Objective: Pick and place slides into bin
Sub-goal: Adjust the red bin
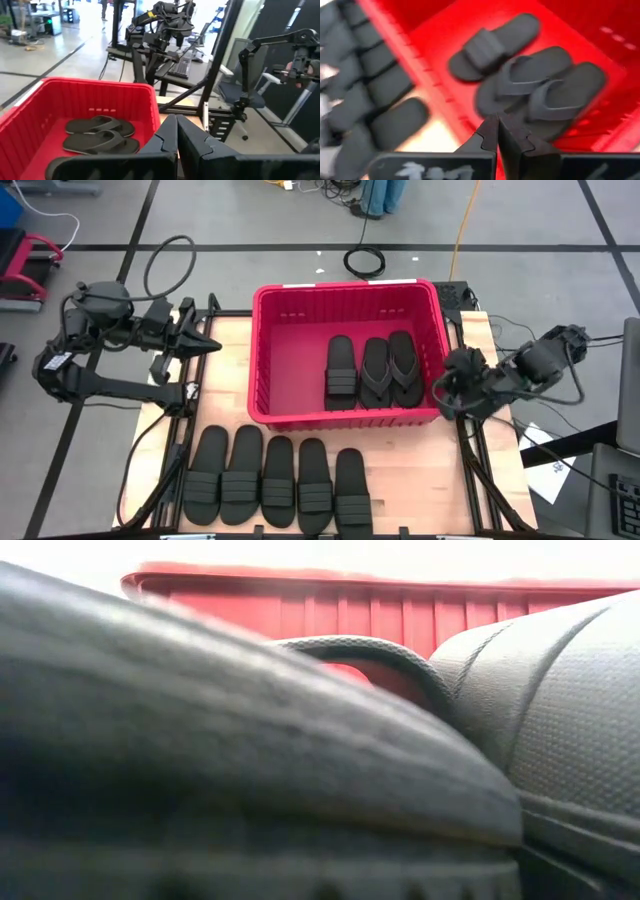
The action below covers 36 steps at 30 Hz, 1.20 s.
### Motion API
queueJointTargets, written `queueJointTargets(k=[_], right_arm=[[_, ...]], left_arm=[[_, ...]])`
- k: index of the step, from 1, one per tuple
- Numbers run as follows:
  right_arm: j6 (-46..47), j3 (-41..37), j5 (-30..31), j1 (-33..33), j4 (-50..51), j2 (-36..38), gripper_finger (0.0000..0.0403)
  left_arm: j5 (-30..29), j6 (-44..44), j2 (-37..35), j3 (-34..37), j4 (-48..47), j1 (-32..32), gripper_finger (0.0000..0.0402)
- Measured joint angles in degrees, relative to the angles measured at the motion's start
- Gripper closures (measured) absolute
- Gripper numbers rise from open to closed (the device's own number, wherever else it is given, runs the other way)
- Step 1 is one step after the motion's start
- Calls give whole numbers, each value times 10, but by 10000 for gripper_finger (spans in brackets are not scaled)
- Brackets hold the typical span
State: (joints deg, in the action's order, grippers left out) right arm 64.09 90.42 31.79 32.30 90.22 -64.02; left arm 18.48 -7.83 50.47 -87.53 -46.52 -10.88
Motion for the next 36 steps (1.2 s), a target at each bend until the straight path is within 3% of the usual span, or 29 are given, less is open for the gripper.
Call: queueJointTargets(k=[10,21,28,31,36], right_arm=[[8,-184,25,-201,-2,114,403],[-24,-252,9,-378,-4,149,403],[-39,-293,7,-447,-2,149,403],[-44,-316,-10,-469,-4,149,403],[-138,-349,-75,-490,-78,149,403]], left_arm=[[-8,-23,34,1,2,0,400],[-7,-24,39,1,11,0,397],[-6,-33,39,1,26,0,398],[-5,-34,40,1,35,0,398],[-4,-34,39,1,35,0,398]])
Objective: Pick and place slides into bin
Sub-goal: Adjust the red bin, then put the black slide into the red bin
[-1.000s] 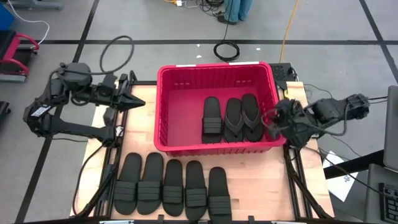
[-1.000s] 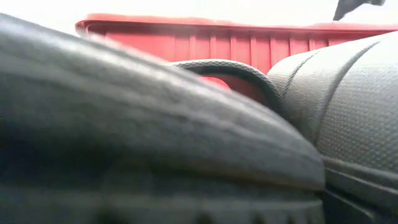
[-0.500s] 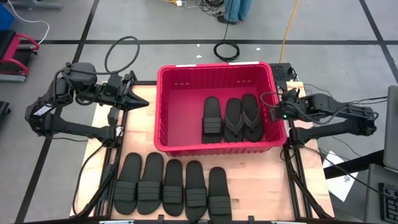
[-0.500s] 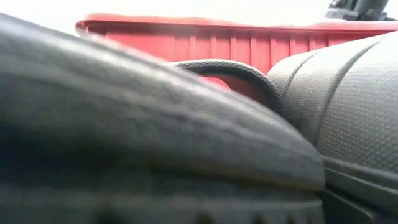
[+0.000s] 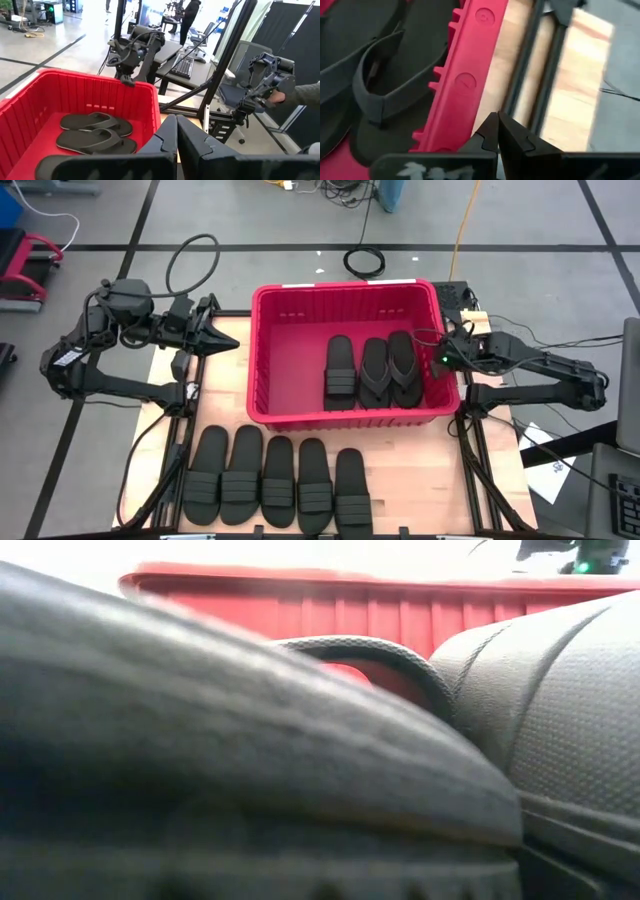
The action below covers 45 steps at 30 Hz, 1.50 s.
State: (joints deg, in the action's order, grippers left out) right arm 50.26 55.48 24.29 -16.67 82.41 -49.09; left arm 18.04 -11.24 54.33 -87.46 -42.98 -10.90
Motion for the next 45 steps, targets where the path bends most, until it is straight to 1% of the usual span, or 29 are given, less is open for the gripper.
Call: queueJointTargets(k=[2,9,13,19,22,25,27,32,34,36,39,42,43,45], right_arm=[[-20,-6,-22,-6,-37,0,403],[-56,-11,-79,-15,-97,-12,403],[-61,-11,-84,-21,-124,-22,403],[-72,-11,-114,-22,-158,-39,403],[-72,-11,-109,-21,-158,-42,403],[-70,-5,-86,-21,-149,-41,403],[-80,12,-72,-21,-137,-40,403],[-115,101,-36,-21,-113,-35,403],[-142,147,-41,-20,-116,-31,403],[-175,190,-83,-12,-134,-27,403],[-223,235,-185,16,-176,-24,403],[-252,259,-277,65,-195,-24,403],[-254,261,-296,85,-196,-24,403],[-251,262,-314,129,-206,-25,403]], left_arm=[[1,0,0,0,0,0,397],[1,-10,0,0,-1,0,397],[1,-11,0,0,-4,0,400],[1,-11,0,0,-4,0,398],[1,-11,0,0,-5,0,400],[10,-10,0,0,-5,0,397],[18,-10,0,0,-5,0,398],[39,-12,0,0,-5,0,397],[45,-12,0,0,-5,0,397],[45,-12,0,0,-5,0,400],[46,-11,0,0,-6,0,398],[48,-5,0,0,-6,0,397],[53,-3,-2,0,-9,0,399],[60,0,-4,0,-15,0,400]])
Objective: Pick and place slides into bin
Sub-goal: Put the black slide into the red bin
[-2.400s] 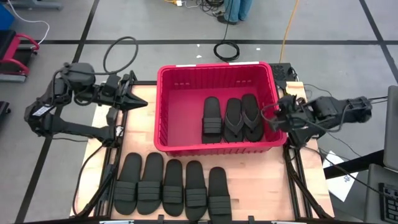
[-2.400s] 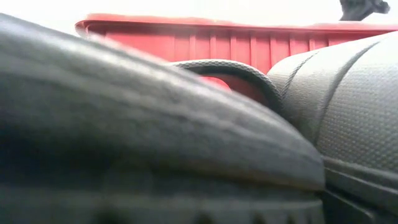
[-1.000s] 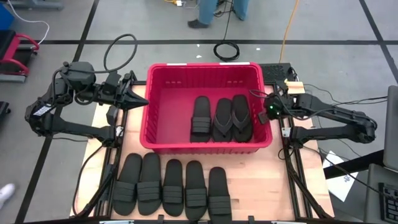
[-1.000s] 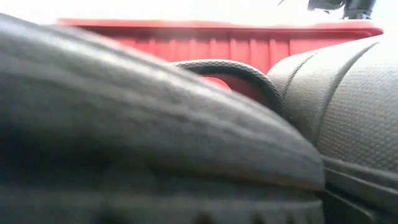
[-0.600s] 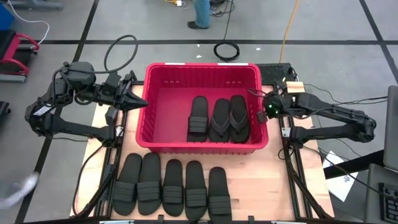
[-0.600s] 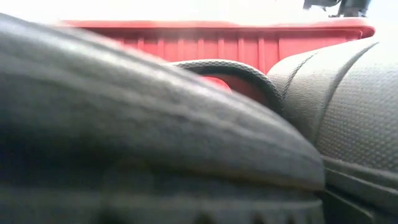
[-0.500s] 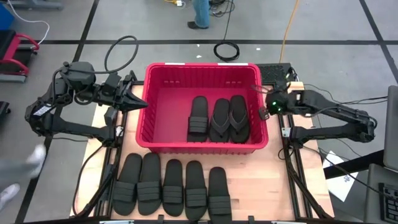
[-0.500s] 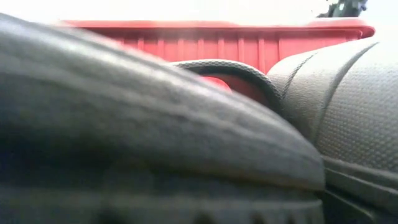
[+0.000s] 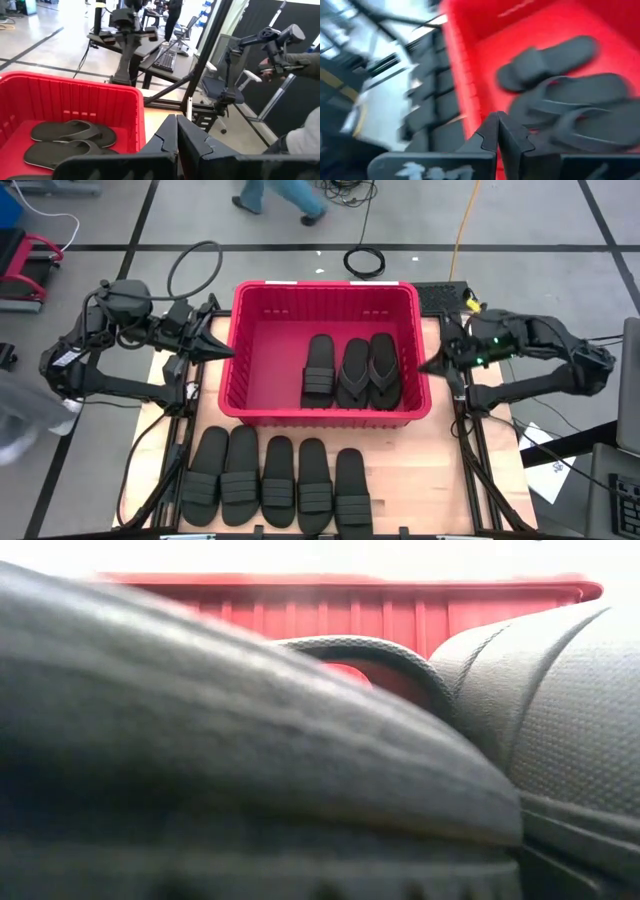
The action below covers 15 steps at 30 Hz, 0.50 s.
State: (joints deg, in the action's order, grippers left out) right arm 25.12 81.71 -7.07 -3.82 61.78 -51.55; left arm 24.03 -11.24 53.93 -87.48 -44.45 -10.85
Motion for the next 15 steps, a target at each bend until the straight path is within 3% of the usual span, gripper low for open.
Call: queueJointTargets(k=[3,10,15], right_arm=[[7,0,6,70,-29,-17,403],[-85,0,137,239,-168,-98,403],[-107,0,143,302,-208,-164,403]], left_arm=[[0,0,-4,-1,-8,0,397],[0,7,-14,0,-8,0,399],[0,7,-19,0,-8,0,395]])
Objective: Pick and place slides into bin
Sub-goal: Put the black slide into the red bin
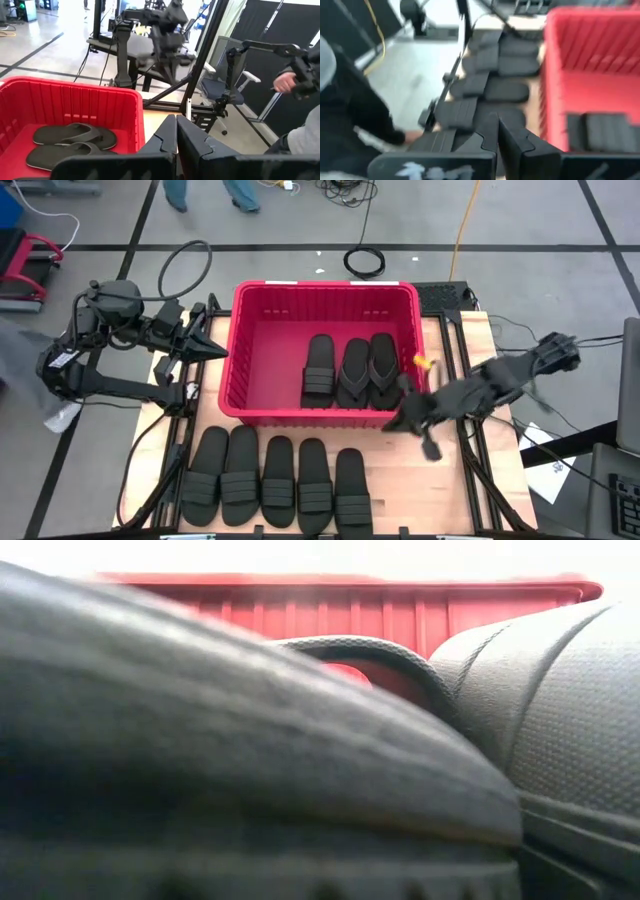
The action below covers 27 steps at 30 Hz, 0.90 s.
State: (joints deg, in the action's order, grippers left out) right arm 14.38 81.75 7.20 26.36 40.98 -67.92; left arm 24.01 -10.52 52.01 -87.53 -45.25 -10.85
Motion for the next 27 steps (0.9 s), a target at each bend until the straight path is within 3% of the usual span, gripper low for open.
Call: queueJointTargets(k=[6,10,27], right_arm=[[55,-22,-65,24,-1,-67,402],[64,-52,-147,22,-6,-95,388],[175,-155,-254,23,-193,-203,238]], left_arm=[[0,3,-1,0,0,0,394],[0,3,0,0,0,0,394],[0,1,0,0,-24,0,394]])
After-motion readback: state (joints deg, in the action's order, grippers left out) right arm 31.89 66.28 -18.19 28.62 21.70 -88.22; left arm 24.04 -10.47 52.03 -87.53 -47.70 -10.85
